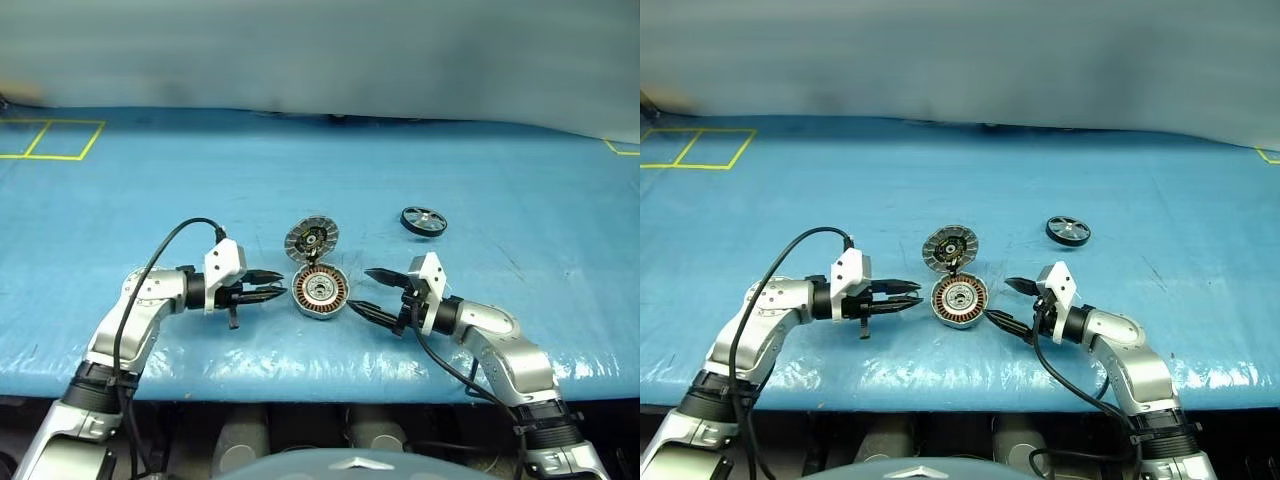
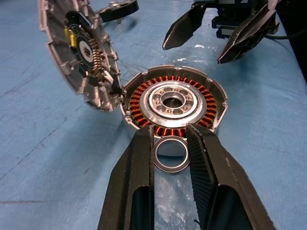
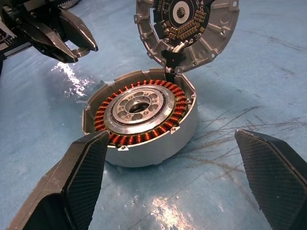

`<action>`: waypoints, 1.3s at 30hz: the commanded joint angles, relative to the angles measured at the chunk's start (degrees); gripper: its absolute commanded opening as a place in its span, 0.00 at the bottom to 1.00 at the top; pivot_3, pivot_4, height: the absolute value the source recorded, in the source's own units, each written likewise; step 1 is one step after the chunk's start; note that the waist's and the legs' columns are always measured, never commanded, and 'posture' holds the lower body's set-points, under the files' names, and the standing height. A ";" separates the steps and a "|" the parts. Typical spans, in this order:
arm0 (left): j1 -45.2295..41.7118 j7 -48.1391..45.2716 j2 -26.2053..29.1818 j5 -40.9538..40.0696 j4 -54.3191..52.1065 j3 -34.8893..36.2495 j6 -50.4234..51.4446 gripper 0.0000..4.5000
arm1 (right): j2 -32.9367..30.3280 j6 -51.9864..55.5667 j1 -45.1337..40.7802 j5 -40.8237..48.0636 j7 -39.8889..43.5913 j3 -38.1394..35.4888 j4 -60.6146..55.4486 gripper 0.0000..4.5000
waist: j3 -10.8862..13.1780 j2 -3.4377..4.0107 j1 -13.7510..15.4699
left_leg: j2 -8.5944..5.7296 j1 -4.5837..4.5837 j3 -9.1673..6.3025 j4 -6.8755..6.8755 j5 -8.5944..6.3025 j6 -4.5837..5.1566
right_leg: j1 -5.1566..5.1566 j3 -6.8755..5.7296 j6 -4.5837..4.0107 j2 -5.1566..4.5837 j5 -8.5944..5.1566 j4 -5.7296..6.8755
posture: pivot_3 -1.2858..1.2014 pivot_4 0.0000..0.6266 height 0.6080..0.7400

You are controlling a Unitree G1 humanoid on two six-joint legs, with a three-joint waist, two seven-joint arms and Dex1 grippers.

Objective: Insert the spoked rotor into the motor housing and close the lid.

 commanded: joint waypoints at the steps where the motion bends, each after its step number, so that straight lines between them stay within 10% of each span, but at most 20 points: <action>1: -2.23 -0.01 -2.10 0.75 0.42 -2.07 -1.46 0.14 | -0.40 -1.50 0.51 0.13 0.14 -0.77 -0.98 0.99 | 0.00 0.00 0.03 | -0.01 0.00 0.00 0.01 0.00 0.00 | 0.01 0.00 0.00 -0.01 0.00 0.00 | 0.52 0.24 1.00; 11: -11.10 2.45 -10.64 5.87 12.58 -6.34 -6.73 0.14 | -0.22 -2.91 0.24 -1.36 -1.43 -0.74 0.17 0.99 | 0.00 -0.01 0.04 | -0.03 -0.02 -0.02 0.05 0.00 0.00 | 0.02 0.01 0.05 0.01 0.03 0.00 | 0.52 0.24 1.00; 39: -12.48 -0.38 -13.23 7.81 18.53 -8.23 -8.36 0.14 | -0.32 -3.07 0.46 -2.92 -3.75 -0.65 0.38 0.99 | 0.00 -0.01 0.05 | -0.04 -0.05 -0.04 0.05 0.00 0.01 | 0.02 0.01 0.33 0.00 0.19 -0.03 | 0.52 0.24 1.00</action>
